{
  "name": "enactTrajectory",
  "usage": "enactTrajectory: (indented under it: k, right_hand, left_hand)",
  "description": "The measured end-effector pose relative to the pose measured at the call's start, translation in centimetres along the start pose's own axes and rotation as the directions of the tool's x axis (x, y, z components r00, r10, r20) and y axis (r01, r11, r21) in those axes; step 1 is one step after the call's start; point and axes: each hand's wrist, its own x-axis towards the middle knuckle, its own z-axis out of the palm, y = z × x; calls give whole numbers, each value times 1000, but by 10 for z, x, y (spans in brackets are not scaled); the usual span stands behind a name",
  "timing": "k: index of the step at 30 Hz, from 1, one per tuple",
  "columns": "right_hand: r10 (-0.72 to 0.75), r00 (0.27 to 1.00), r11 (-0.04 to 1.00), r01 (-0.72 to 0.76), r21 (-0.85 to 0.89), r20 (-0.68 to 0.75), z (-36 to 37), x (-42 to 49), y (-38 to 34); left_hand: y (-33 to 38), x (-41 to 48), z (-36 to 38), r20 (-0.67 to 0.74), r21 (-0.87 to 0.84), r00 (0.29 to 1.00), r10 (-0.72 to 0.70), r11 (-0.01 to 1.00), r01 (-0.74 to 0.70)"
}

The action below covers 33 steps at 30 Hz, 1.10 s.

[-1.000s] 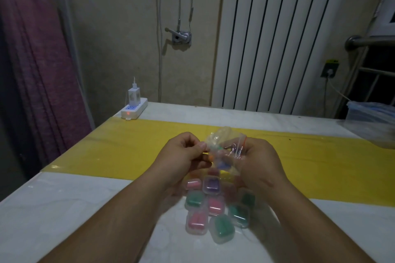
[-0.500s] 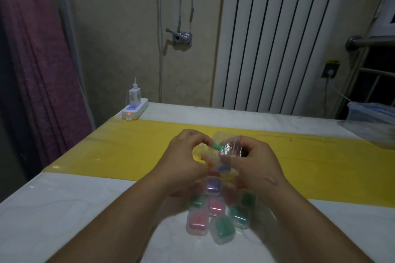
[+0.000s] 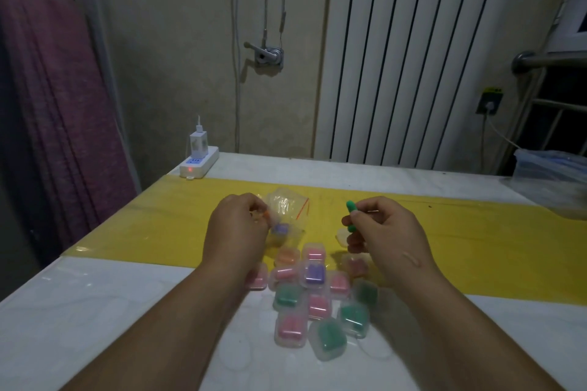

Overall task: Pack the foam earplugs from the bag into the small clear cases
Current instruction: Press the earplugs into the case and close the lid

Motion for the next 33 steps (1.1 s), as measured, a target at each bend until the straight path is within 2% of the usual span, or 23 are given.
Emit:
enactTrajectory:
  k: [3,5,6,8,10,11,13,15,19,22,24,26,28,30,33]
  right_hand:
    - [7,999,1000,-7,-15,34,-1,-1,1]
    - [26,998,1000,-27,14,63,-1,-1,1]
    - [45,995,997,-50,58,84,-1,-2,0]
    - [79,987,986,-99,135,143,0,-3,-1]
    - [66,980,991,-85,100,186,1,-4,0]
    - [48,979,997,-60,51,199,2,-4,1]
    - [15,975,1000,-9,-27,221,3,-3,3]
    - [-7,969,999,19,-48,249,4,-3,3]
    - [0,958,1000,7,-23,286,5,-6,2]
    - [30,971,999,-23,-34,236,5,-5,1]
    - [49,978,999,-49,-4,201,4,-4,1]
    - [30,984,1000,-29,-9,176,4,-3,3]
    - [-3,990,998,13,-66,141,4,-3,5]
    - [-20,994,999,24,-36,106,2,-3,5]
    - [-14,996,999,11,34,90,0,-4,0]
  left_hand:
    - [-2,0,-1,87,48,991,-97,994,93]
    - [2,-3,-5,62,136,992,-106,986,97]
    - [7,-5,-9,24,116,997,-67,991,64]
    - [16,-10,-14,-35,-53,992,125,991,-126]
    - [24,-16,-14,-25,-215,950,310,927,-308]
    - [26,-19,-11,-5,-245,926,379,897,-368]
    - [28,-23,-5,39,-251,883,467,860,-444]
    - [29,-26,-1,87,-254,866,492,852,-458]
    - [30,-28,1,146,-257,878,456,874,-412]
    - [33,-29,0,136,-257,901,411,893,-369]
    - [34,-29,-1,120,-327,918,377,888,-322]
    - [35,-29,-2,146,-454,941,305,866,-210]
    - [35,-30,-1,195,-564,952,236,821,-88]
    - [35,-30,-1,222,-651,955,194,759,-3]
    - [35,-28,-5,217,-674,963,160,738,29]
